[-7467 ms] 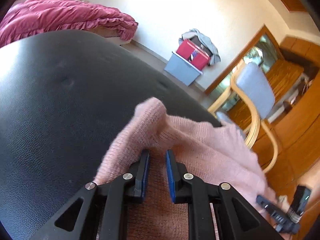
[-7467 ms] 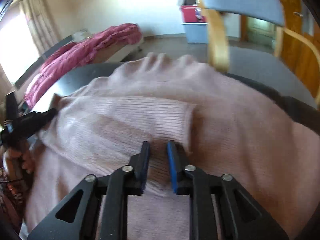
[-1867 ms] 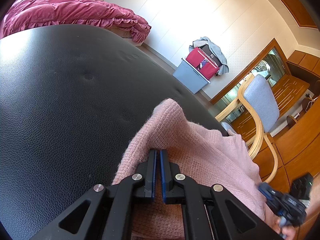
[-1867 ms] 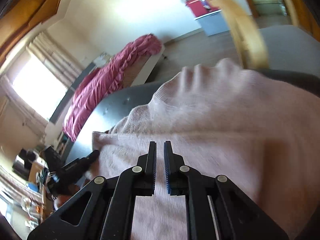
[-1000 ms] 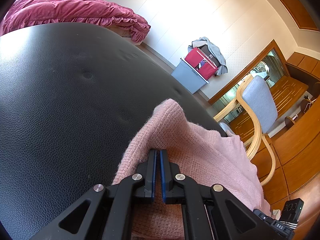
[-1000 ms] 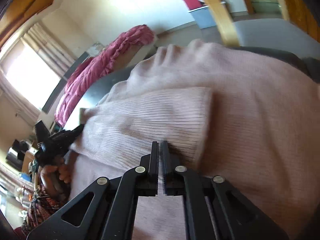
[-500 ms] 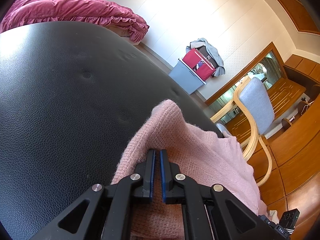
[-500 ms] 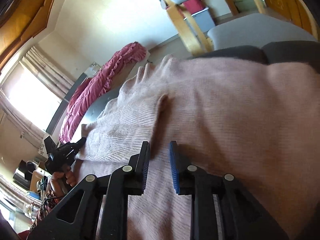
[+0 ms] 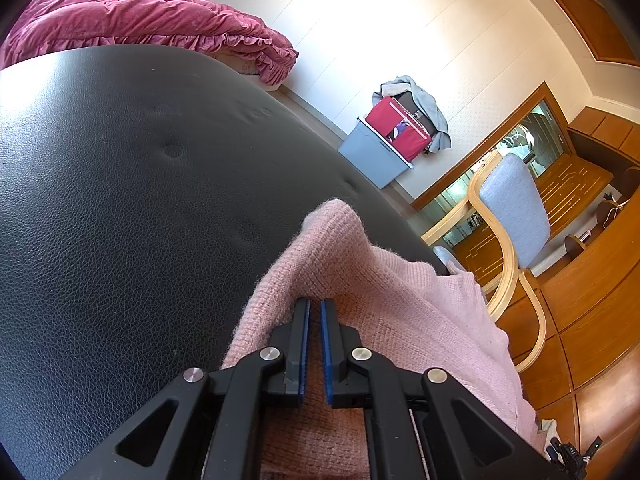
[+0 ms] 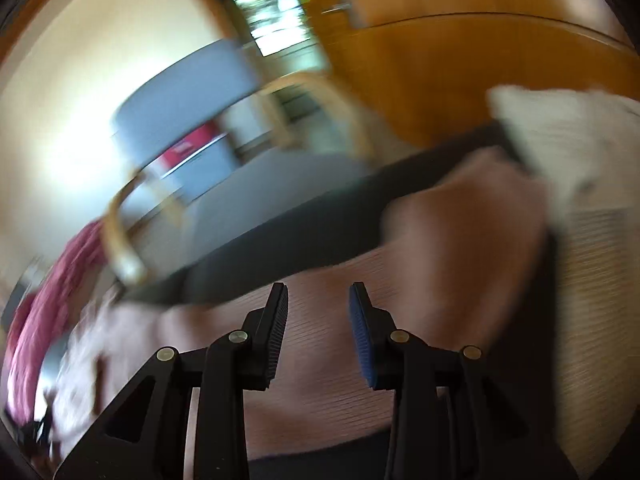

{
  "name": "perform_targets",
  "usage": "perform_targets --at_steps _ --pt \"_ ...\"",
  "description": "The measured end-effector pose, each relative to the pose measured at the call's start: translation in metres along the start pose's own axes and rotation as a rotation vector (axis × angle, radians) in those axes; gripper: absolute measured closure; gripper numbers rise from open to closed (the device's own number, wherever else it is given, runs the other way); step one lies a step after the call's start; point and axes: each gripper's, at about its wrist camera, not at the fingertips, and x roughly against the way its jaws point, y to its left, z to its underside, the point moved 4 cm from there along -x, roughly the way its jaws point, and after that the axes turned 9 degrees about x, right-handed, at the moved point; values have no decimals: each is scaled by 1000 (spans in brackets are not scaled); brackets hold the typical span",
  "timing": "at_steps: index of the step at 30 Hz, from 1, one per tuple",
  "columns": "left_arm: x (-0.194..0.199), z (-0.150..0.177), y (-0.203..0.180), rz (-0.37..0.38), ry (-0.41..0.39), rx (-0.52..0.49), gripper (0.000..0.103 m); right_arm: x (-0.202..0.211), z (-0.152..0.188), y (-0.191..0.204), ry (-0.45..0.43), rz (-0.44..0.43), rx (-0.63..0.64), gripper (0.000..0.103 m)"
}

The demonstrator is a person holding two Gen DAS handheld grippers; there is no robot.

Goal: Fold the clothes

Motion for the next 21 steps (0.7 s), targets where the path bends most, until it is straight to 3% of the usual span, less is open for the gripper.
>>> perform_targets --at_steps 2,5,7,9,13,21 --pt "5 2 -8 22 -21 -33 84 -5 -8 -36 32 80 -39 68" --pt "18 12 -35 108 -61 -156 82 -23 -3 -74 133 84 -117 67" --pt "22 19 -50 131 -73 -230 82 -25 -4 -88 133 48 -161 67" --pt "22 22 -54 133 -71 -256 82 -19 -7 -96 127 70 -176 67" --pt "18 17 -43 118 -53 -188 82 -10 -12 -112 105 146 -196 67" --pt "12 15 -36 100 -37 -160 82 -33 -28 -136 118 135 -249 67"
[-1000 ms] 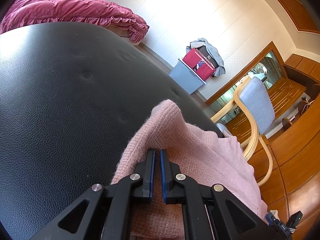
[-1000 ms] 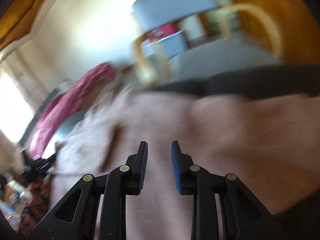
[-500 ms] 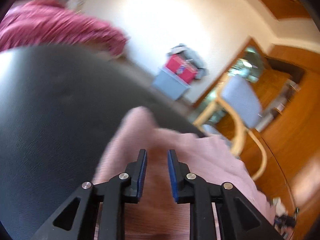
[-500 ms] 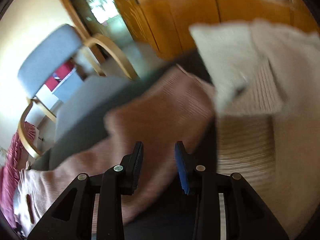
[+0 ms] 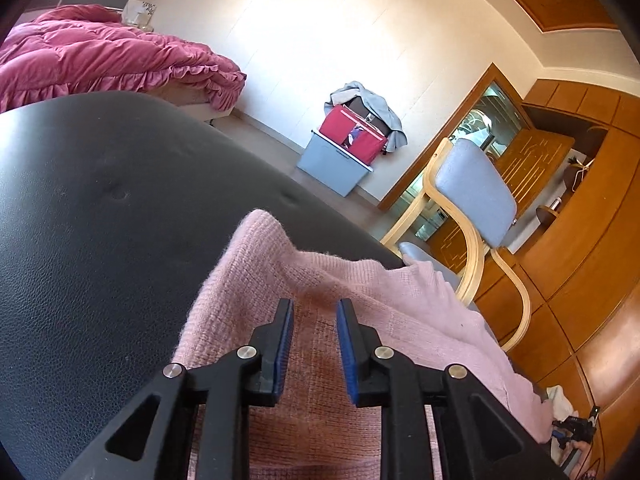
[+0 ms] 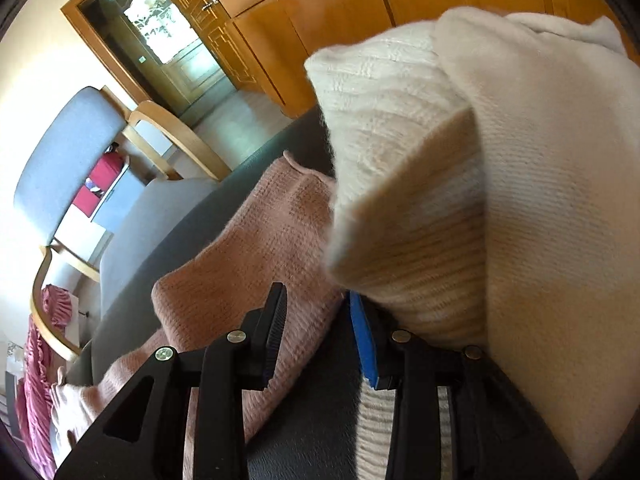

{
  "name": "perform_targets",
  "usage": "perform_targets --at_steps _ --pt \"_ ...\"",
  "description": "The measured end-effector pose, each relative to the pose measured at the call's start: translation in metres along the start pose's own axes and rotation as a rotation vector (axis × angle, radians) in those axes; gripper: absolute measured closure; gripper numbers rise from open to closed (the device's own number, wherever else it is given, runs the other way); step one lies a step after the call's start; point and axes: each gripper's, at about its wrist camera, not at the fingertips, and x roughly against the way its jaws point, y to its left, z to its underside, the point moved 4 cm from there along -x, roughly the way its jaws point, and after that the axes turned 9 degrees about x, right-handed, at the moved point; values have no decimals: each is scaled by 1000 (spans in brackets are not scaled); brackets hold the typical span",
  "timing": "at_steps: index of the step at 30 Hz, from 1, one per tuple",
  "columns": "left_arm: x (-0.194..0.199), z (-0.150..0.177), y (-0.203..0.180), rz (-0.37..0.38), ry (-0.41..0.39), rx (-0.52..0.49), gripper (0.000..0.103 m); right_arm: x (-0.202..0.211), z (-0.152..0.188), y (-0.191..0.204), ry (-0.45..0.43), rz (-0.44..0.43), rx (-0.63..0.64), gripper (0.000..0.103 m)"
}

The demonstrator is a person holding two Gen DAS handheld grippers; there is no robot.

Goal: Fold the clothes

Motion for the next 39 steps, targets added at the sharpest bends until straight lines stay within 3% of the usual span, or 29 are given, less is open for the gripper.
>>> perform_targets --at_steps 6,7,9,12,21,28,31,35,37,39 --pt "-3 -1 3 -6 14 10 82 -10 -9 6 -25 19 -10 67" --pt "-4 -1 4 -6 17 11 82 -10 -11 7 -29 25 -8 71" --pt "-5 -1 4 -6 22 12 82 -12 -12 9 -38 23 -4 94" --pt "-5 -1 5 -6 26 15 82 -12 -12 10 -51 8 -3 95" --pt "-6 -1 6 -4 32 18 82 25 -13 51 -139 -146 10 96" --pt "-6 -2 6 -7 31 22 82 70 3 134 -172 -366 131 102" --pt "-5 -2 8 -8 30 29 82 86 15 175 -183 -402 223 102" --pt "-4 -3 11 -9 29 46 82 73 16 185 -170 -232 328 97" --pt "-4 -3 11 -7 30 46 82 60 16 183 -146 -128 381 68" --pt "-4 -3 11 -5 32 45 82 34 16 170 -90 -27 431 57"
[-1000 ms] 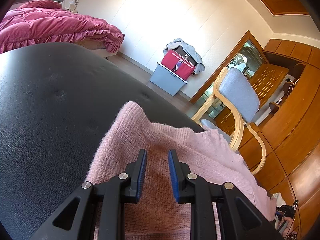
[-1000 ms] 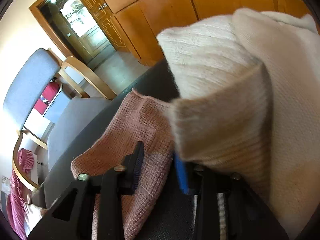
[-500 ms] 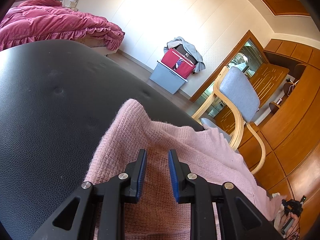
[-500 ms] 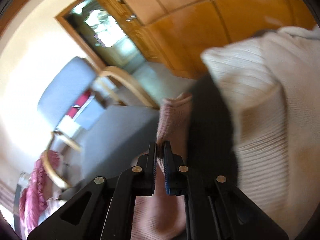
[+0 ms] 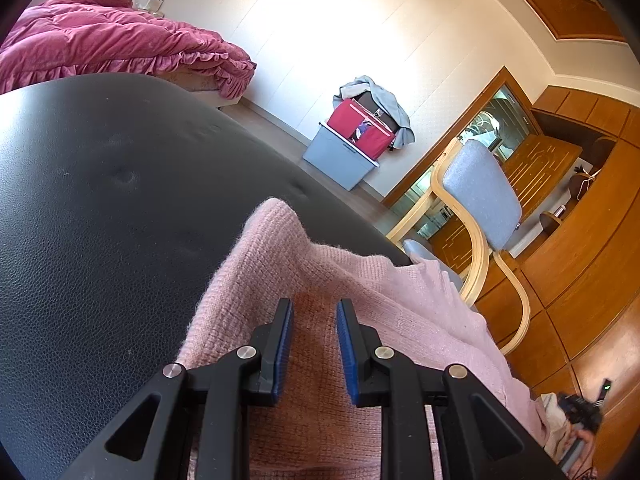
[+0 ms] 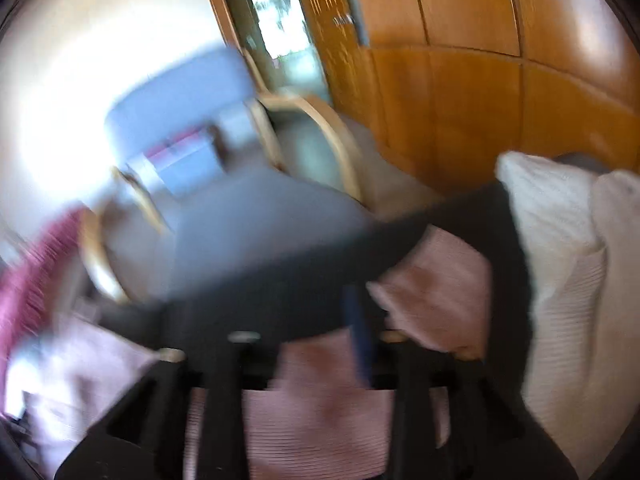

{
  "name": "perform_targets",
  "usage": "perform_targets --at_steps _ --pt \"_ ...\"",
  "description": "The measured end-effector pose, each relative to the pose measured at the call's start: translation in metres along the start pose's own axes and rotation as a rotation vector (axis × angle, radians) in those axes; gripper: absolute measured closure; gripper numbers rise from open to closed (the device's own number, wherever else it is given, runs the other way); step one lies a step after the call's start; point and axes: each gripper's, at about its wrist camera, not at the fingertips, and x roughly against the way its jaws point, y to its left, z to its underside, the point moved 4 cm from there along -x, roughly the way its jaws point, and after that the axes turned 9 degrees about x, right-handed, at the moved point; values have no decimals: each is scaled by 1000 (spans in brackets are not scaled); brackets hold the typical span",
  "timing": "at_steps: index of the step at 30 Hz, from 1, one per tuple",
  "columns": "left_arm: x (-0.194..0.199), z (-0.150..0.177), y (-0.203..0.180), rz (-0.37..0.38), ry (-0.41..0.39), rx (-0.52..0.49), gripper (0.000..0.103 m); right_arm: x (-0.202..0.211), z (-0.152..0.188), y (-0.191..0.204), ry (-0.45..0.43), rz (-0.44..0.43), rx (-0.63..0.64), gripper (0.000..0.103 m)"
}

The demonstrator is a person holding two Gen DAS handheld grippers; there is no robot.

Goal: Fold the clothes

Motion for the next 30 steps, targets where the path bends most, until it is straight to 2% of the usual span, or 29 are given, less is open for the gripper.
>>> perform_targets --at_steps 5,11,12,13,14,16,22,26,30 --pt "-1 -1 0 -1 4 1 82 -41 11 -23 74 63 25 57" --pt "-3 -1 1 -3 12 3 82 -66 11 -29 113 168 121 57" --pt "-3 -1 1 -3 13 4 82 -68 11 -31 115 189 130 65" --pt "-3 -1 1 -3 14 4 82 -69 10 -33 117 210 138 86" --pt "-4 -1 1 -3 16 4 82 -70 9 -37 112 211 127 90" --pt "-4 -1 2 -2 18 5 82 -64 7 -46 90 165 52 96" --pt "-4 -1 2 0 20 4 82 -26 -3 -50 -21 0 -112 95" --pt "-3 -2 2 0 19 5 82 3 -17 -23 -95 -147 -145 95" --pt "-3 -3 3 2 17 8 82 24 -25 20 -120 -313 -141 95"
